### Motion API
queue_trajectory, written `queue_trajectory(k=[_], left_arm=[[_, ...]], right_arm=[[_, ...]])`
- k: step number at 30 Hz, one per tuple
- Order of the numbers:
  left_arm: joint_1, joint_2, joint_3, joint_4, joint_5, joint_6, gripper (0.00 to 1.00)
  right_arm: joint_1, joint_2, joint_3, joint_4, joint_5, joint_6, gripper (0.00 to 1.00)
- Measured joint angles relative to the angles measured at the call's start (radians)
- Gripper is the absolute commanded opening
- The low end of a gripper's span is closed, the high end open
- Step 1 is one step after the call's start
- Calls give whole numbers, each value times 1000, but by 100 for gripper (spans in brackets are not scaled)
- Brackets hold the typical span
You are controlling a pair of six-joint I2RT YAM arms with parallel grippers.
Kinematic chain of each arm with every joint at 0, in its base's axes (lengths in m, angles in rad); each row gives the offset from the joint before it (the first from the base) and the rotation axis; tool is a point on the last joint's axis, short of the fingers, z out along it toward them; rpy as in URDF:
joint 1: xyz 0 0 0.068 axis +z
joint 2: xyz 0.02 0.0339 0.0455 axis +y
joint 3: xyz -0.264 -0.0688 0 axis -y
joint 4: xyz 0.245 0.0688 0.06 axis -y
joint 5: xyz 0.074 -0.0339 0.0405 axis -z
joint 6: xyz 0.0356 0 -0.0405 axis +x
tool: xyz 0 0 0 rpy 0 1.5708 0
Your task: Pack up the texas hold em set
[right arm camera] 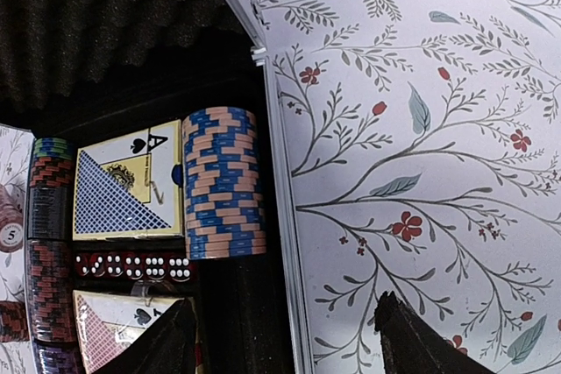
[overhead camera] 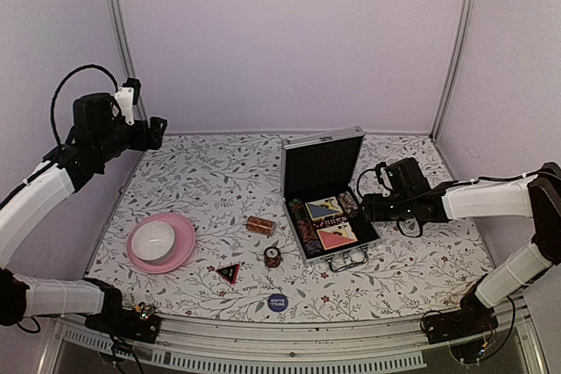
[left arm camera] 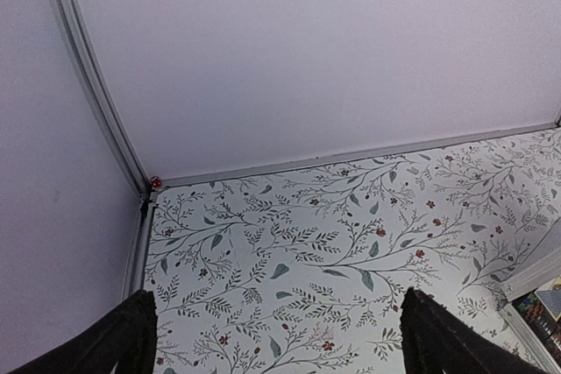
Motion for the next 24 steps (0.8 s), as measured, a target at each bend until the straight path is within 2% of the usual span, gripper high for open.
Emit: queue_trajectory(k=[24], left_arm=[[0,2,0,0,-3,0,97]], right_arm=[[0,195,57,56,-11,33,71]])
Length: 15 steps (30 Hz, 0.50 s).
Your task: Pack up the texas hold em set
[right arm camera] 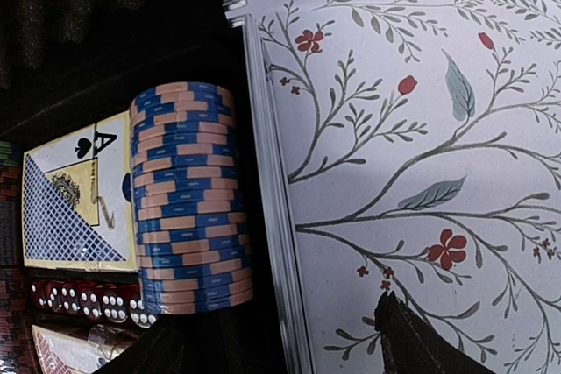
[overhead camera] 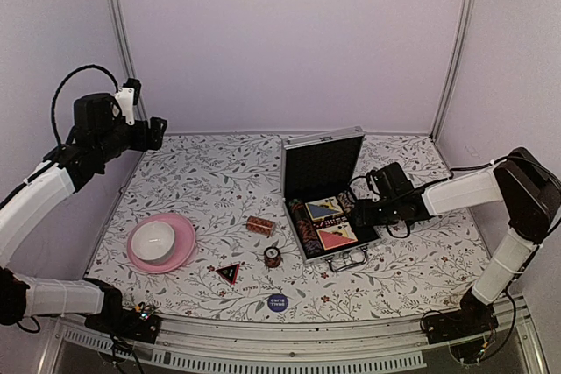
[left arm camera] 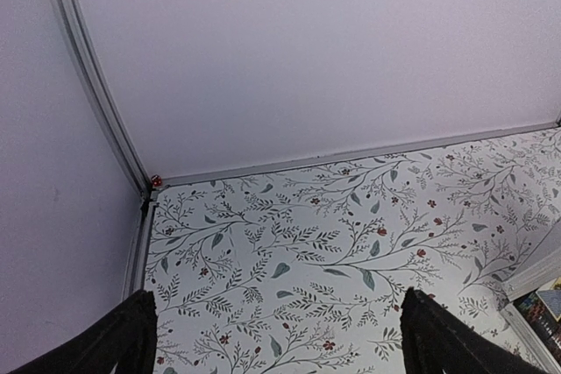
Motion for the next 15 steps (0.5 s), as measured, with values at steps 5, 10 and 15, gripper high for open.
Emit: queue_trajectory(k=[5,10,15], left_arm=[[0,2,0,0,-1,0,97],[0,2,0,0,-2,1,97],[0,2,0,0,-2,2,97]], right_arm=[[0,24,11,10,0,3,71],[0,32,16,12,2,4,72],[0,32,16,18,7,6,72]])
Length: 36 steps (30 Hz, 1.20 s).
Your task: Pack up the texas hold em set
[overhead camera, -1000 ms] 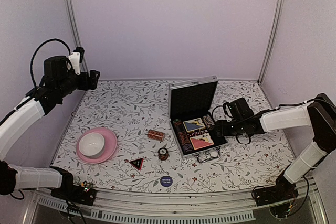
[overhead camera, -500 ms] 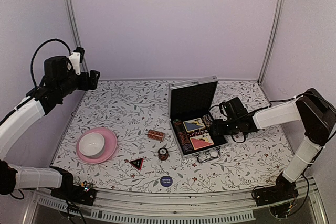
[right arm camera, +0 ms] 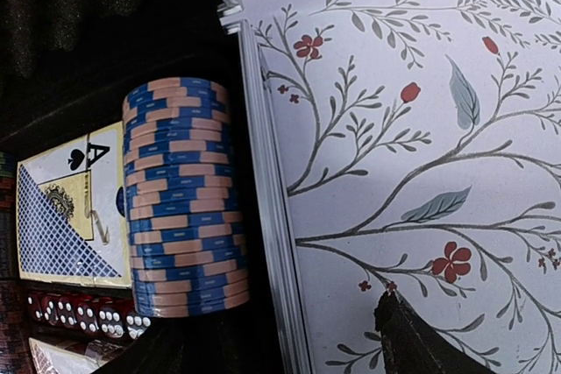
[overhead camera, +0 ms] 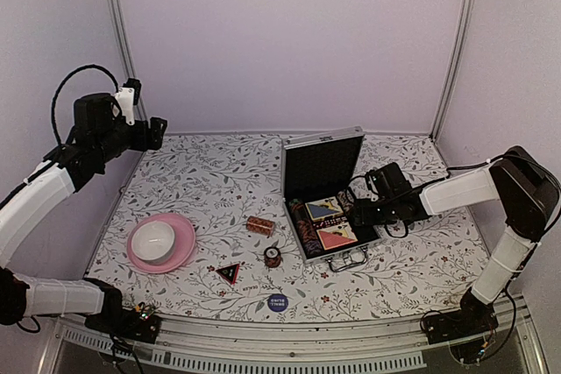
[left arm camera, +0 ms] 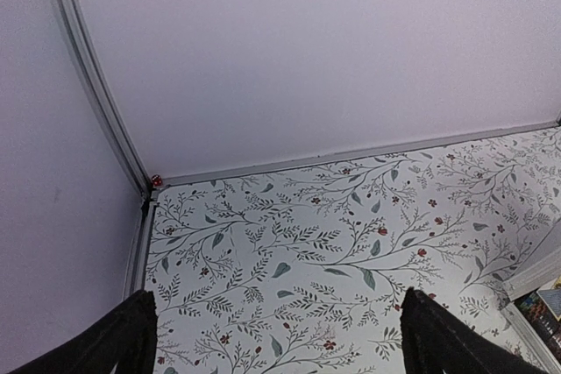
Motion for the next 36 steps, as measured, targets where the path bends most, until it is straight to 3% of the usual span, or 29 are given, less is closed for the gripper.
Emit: queue_trajectory(k=[11,21,23,30,36], left_arm=[[0,0,0,0,0,1,97],[-5,21,2,-11,-7,-51,97],[-19,27,2,-22,-6,-98,97],[-220,29,-88,-14,-34,-298,97],[-443,51,-223,5,-32,-511,97]], right_arm=[[0,-18,-14,18,31,7,72],[0,-285,-124,11,84,19,75],[0,-332,-129,1,97,19,79],[-31,-475,-157,3,105,1,84],[-172,-521,-234,38,40,-7,84]])
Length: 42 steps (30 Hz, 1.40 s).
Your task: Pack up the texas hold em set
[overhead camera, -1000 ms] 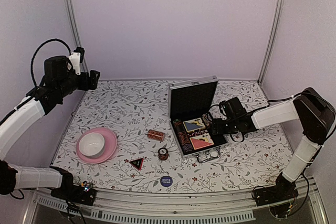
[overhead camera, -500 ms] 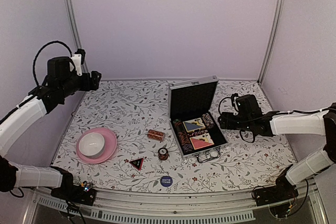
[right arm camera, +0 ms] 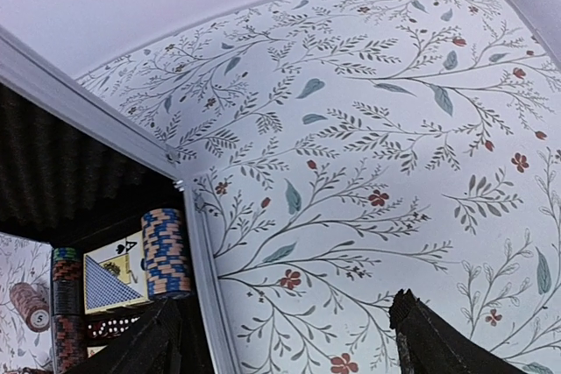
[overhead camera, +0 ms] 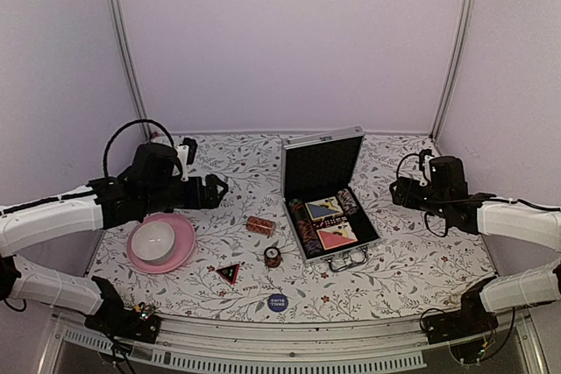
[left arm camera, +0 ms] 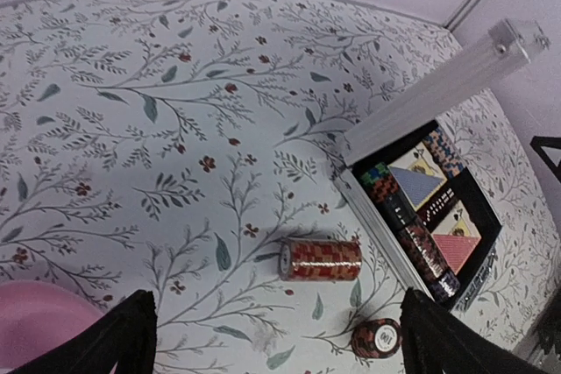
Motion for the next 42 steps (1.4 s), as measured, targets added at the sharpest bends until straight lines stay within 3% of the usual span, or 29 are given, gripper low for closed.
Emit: queue_trajectory(k=[6,12,24,42], left_arm=[[-199,149,-11,34,-23,-146,97],[-275,381,70,42,-10,-168,97],[-299,592,238,17,-39,-67,97],[-253,620,259,-5,-40,23,97]], right_arm=[[-59,-8,-62,39,-47,1,84],[-69,-24,-79,69,-72,0,84],[-75,-59,-116,91,-79,8,86],[-75,-67,-124,95,-79,31,86]])
